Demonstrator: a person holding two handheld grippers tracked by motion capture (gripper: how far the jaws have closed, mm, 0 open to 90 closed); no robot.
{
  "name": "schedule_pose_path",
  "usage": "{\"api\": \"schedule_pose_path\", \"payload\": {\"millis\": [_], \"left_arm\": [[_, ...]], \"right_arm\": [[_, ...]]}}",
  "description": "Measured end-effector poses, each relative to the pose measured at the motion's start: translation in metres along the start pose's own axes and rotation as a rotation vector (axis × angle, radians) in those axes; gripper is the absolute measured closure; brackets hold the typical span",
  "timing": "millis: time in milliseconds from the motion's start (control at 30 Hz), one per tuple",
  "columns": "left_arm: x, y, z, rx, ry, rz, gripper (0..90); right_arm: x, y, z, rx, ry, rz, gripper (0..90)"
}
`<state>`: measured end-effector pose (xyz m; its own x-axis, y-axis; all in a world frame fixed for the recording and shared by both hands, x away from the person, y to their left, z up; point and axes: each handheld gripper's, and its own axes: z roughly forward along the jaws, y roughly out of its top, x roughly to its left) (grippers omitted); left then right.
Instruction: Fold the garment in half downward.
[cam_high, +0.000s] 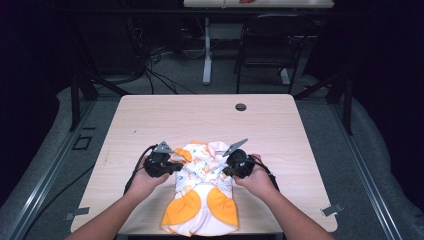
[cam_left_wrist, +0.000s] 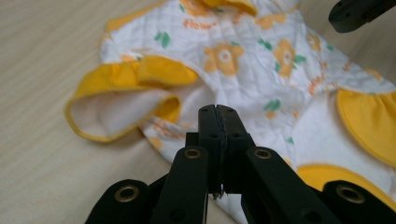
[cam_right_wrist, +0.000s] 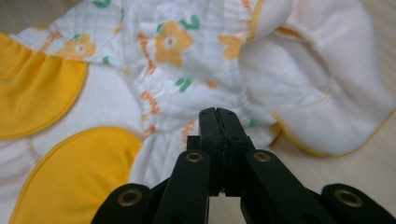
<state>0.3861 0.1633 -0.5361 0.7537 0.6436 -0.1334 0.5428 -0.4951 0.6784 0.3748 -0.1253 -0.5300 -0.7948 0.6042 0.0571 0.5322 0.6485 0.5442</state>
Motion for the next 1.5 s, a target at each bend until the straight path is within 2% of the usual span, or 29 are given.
{"api": "schedule_pose_path", "payload": {"millis": [100,133,167,200,233,267,433,500,600,700,767,900,1000,1100,1200,1333,1500], "left_arm": [[0.008,0.012,0.004,0.004,0.017,0.0,89.6],[0.01,0.016,0.006,0.004,0.021,0.004,89.6],[0.013,0.02,0.007,0.007,0.025,0.01,89.6],[0.015,0.023,0.009,0.004,0.026,0.005,89.6],[0.018,0.026,0.011,0.001,0.028,0.002,89.6],[0.021,0.029,0.013,0.004,0.033,0.003,89.6],[0.031,0.039,0.028,0.009,0.057,-0.014,89.0],[0.036,0.043,0.036,0.019,0.063,-0.014,87.7],[0.038,0.045,0.041,0.016,0.065,-0.018,87.1],[0.042,0.045,0.048,0.029,0.073,-0.026,84.1],[0.044,0.045,0.051,0.037,0.089,-0.028,79.8],[0.048,0.041,0.058,0.046,0.115,-0.048,67.5],[0.05,0.039,0.063,0.06,0.123,-0.059,59.1],[0.052,0.038,0.063,0.059,0.124,-0.068,56.6],[0.053,0.037,0.064,0.068,0.119,-0.082,54.6],[0.054,0.035,0.066,0.082,0.12,-0.08,54.1],[0.053,0.035,0.067,0.084,0.127,-0.062,54.0]], "right_arm": [[-0.015,0.016,0.001,-0.01,-0.015,0.012,90.0],[-0.015,0.016,0.001,-0.01,-0.015,0.012,90.0],[-0.023,0.024,0.002,-0.019,-0.019,0.019,89.8],[-0.023,0.024,0.002,-0.019,-0.019,0.019,89.8],[-0.031,0.03,0.003,-0.031,-0.022,0.042,89.2],[-0.031,0.03,0.003,-0.031,-0.022,0.042,89.2],[-0.049,0.043,0.012,-0.041,-0.049,0.075,87.7],[-0.055,0.048,0.02,-0.051,-0.056,0.109,85.5],[-0.058,0.051,0.025,-0.045,-0.072,0.1,83.3],[-0.062,0.054,0.031,-0.043,-0.09,0.114,78.0],[-0.065,0.056,0.035,-0.042,-0.108,0.123,71.7],[-0.07,0.056,0.041,-0.051,-0.132,0.154,65.7],[-0.074,0.053,0.046,-0.02,-0.132,0.173,60.7],[-0.075,0.051,0.05,0.008,-0.129,0.174,59.0],[-0.075,0.051,0.053,0.012,-0.124,0.178,58.6],[-0.075,0.05,0.056,0.023,-0.116,0.171,56.2],[-0.076,0.048,0.058,0.021,-0.109,0.193,54.6]]}}
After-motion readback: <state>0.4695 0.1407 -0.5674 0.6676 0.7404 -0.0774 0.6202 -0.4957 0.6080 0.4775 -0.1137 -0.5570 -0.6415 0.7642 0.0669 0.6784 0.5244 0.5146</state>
